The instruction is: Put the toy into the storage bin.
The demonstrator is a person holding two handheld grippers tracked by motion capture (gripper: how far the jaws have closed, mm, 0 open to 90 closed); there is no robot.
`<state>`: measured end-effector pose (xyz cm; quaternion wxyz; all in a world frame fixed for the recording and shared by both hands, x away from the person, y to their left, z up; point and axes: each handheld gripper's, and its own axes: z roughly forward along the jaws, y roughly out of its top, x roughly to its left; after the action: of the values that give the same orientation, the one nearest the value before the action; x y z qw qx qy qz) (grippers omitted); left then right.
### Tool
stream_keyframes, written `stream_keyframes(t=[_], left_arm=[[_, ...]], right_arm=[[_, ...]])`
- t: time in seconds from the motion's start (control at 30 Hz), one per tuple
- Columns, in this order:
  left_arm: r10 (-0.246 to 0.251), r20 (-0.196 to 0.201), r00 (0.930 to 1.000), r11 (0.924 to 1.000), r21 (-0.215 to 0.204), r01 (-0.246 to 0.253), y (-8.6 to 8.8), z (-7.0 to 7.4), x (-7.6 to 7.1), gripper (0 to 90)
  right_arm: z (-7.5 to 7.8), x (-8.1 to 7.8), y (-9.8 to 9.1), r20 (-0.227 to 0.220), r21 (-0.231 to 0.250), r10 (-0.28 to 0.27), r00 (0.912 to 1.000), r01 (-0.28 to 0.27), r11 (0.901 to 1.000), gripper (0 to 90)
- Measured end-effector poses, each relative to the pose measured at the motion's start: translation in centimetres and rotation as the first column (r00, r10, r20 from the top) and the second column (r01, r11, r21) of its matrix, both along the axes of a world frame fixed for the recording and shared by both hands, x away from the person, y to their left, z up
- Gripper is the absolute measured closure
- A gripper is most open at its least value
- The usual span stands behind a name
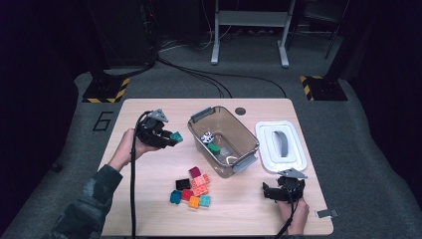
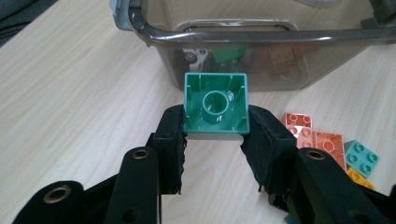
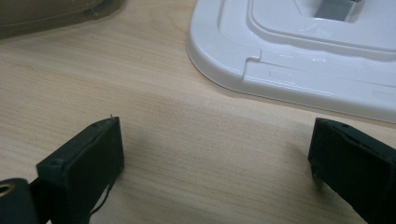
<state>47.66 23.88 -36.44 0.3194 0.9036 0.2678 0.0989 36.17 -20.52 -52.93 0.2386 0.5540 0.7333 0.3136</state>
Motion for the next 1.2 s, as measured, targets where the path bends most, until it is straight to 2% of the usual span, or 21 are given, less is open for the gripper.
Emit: stream_keyframes(t=[0.2, 0.43, 0.87, 1.0, 1.2], left_arm=[[0.000, -0.004, 1.0000, 1.0000, -0.006, 0.000, -0.8, 0.9, 0.4, 59.2], [-0.008, 0.004, 1.0000, 0.9998, 0.016, 0.008, -1.6, 2.0, 0.9, 59.2], [-0.016, 0.011, 0.9998, 0.9997, 0.021, 0.016, -3.0, 3.7, 1.6, 59.2], [-0.027, 0.015, 0.9995, 0.9988, 0.043, 0.026, -3.5, 3.9, 2.1, 59.2], [-0.032, 0.017, 0.9994, 0.9984, 0.048, 0.031, -4.3, 4.6, 2.5, 59.2]], right_arm=[[0.0, 0.0, 0.0, 0.000, 0.000, -0.001, 1.0000, 0.001, 1.0000, 2.5], [0.0, 0.0, 0.0, 0.002, -0.002, 0.002, 1.0000, -0.002, 1.0000, 2.5], [0.0, 0.0, 0.0, 0.001, 0.000, 0.000, 1.0000, 0.000, 1.0000, 2.6], [0.0, 0.0, 0.0, 0.000, 0.000, 0.000, 1.0000, 0.000, 1.0000, 2.6], [0.0, 0.0, 0.0, 0.000, 0.000, 0.000, 1.0000, 0.000, 1.0000, 2.6]])
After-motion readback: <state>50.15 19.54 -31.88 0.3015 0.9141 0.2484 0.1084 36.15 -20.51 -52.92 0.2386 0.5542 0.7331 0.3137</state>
